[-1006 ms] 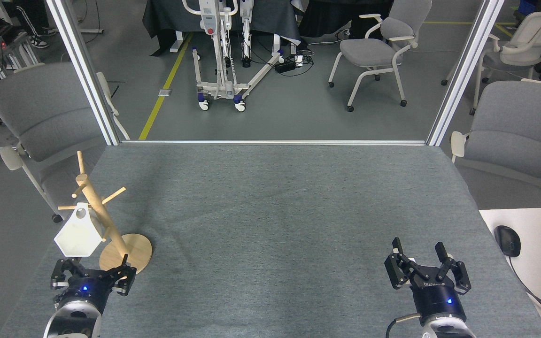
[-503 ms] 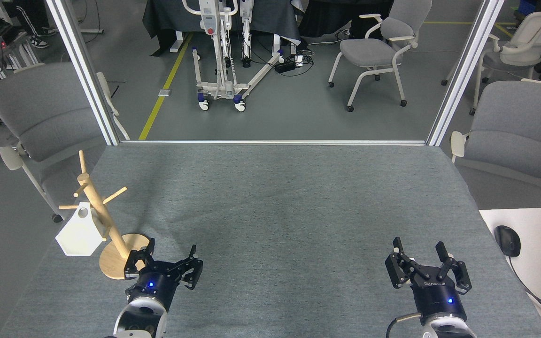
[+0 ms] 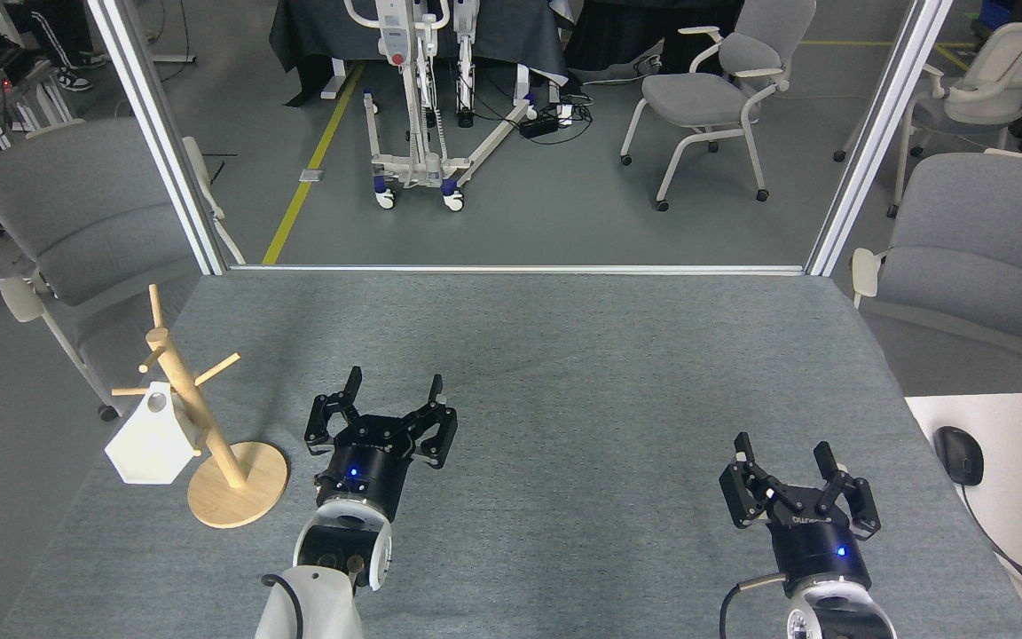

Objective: Hang cup on storage rack
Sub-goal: 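Open the left gripper and withdraw it from the hanging cup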

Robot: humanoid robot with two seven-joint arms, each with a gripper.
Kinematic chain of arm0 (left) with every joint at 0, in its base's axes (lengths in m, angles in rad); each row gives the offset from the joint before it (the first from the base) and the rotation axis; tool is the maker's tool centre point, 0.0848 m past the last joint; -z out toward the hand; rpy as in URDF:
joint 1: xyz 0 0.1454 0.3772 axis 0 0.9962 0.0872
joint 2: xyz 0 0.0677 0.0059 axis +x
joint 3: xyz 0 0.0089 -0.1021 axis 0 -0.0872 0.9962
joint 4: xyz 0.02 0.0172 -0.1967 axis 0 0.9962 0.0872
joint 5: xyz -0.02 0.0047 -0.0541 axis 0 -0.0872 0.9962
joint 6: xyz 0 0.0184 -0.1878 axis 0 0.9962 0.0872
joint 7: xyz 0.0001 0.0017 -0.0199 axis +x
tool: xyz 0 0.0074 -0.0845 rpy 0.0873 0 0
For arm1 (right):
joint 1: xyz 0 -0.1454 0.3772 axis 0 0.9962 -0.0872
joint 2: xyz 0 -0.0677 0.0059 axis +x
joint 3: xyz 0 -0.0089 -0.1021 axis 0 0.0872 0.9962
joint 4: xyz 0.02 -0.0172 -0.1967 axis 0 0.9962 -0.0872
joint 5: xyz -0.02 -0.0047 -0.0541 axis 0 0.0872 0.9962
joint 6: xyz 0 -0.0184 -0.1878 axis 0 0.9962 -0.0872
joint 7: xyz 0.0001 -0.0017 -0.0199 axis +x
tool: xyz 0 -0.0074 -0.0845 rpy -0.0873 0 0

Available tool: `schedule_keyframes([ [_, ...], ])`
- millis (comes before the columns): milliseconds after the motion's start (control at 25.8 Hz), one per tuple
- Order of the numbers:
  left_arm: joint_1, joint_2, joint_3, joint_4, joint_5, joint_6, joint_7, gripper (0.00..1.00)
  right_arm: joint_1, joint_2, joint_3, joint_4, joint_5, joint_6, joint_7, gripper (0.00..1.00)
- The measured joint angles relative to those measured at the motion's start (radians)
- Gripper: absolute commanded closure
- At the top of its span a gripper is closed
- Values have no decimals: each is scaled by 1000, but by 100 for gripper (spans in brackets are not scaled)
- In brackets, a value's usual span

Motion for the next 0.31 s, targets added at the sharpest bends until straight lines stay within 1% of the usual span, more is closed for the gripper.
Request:
schedule_keyframes([
  [155, 92, 1, -4, -84, 8, 3, 9, 1, -19, 5, 0, 16, -2, 0, 3, 1],
  [310, 132, 2, -5, -123, 10, 4, 9, 1, -22, 7, 1, 20, -1, 0, 4, 1],
])
